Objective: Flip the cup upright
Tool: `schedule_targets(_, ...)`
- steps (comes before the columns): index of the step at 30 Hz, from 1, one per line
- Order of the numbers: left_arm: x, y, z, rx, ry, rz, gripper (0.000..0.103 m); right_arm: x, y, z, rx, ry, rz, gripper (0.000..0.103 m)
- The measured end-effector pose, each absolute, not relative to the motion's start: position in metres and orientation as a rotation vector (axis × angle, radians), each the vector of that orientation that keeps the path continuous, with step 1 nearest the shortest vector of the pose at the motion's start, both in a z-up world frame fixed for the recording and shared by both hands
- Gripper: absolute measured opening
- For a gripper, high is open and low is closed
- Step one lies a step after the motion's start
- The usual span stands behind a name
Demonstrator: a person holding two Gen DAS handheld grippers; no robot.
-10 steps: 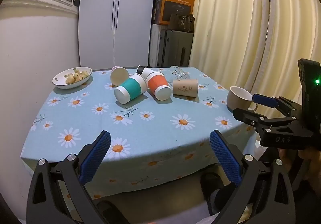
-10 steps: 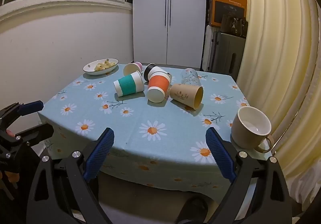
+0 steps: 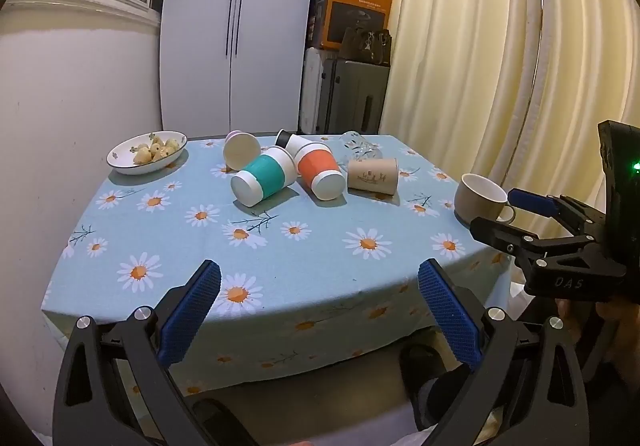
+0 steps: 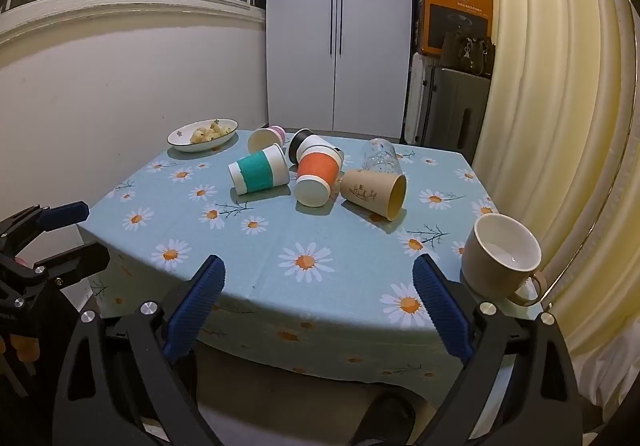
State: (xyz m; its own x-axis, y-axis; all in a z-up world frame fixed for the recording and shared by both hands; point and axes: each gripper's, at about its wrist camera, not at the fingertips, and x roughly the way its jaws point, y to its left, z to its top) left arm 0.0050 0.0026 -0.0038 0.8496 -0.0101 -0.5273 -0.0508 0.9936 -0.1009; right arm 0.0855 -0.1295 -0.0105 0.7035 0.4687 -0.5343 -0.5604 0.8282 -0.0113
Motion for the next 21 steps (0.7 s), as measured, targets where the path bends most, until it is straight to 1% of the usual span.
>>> schedule_targets(16, 0.0011, 0.0045, -0.0031, -0.109, 0.553, 0.021, 0.096, 0.0888, -0.13, -0.0099, -0.18, 0.544, 0.572, 0.094)
schedule_targets(19, 0.001, 0.0048, -0.0038, -0.107, 0.551, 0.021, 0.096, 0.0877, -0.1298, -0.01, -0.18, 0.537, 0.571, 0.097)
schedule_targets(21, 0.0004, 0.0051, -0.0046, -0.106, 0.552, 0.021, 0.096, 0.087, -0.1299, -0.0103, -0.178, 0.532, 0.569, 0.098)
